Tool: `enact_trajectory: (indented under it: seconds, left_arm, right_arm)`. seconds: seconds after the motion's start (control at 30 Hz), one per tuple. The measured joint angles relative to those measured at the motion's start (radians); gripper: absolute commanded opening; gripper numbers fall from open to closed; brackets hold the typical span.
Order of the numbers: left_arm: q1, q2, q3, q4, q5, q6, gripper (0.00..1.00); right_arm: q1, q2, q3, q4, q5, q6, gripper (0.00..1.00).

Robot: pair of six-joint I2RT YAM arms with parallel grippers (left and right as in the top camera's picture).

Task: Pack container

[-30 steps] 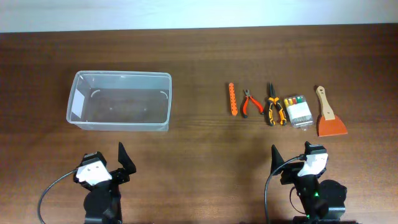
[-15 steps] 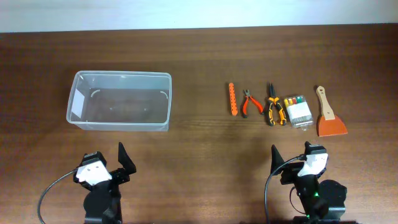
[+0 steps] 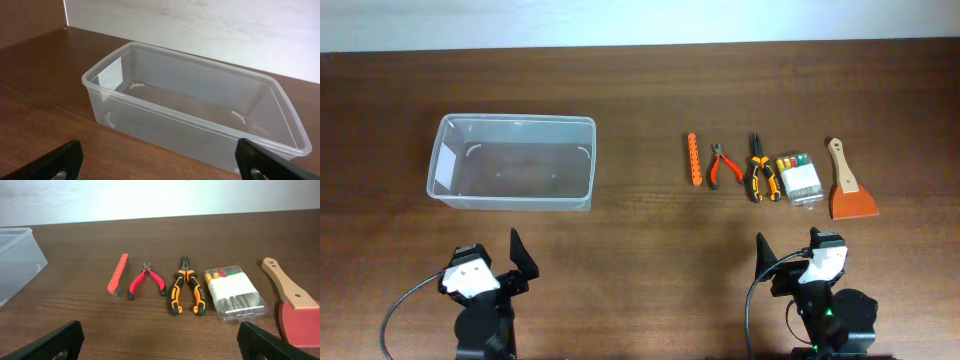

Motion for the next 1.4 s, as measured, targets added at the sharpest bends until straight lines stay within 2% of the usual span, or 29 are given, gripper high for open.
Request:
enact_trajectory:
  seconds: [1.23,1.4]
  left_arm:
    - [-0.028,0.0,0.0,0.0,0.0,0.0,0.99]
    - [-0.028,0.0,0.0,0.0,0.0,0.0,0.99]
  right_arm:
    - [0.0,0.0,0.0,0.0,-0.001,0.0,0.98]
    - [0.0,0.0,-0.001,0.012,-0.138,0.07,0.99]
